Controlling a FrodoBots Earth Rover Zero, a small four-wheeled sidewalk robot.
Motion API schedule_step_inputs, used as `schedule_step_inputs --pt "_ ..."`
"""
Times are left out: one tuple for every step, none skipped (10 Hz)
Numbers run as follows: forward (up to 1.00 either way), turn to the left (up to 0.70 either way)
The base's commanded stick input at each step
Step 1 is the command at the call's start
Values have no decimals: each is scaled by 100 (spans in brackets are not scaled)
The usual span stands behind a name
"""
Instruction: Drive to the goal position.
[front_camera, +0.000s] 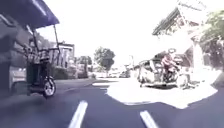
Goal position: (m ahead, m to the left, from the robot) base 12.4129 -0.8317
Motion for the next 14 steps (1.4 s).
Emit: schedule_step_inputs --pt "100 0" --pt "100 0" --pt "100 0" --pt "100 -1" --pt "100 -12" --pt "100 -33" --pt "100 -38" --pt "100 -39" --pt "100 -39" --pt "100 -34" --pt "100 -16" --pt "100 -4" --pt "100 -3" --pt "100 -2"
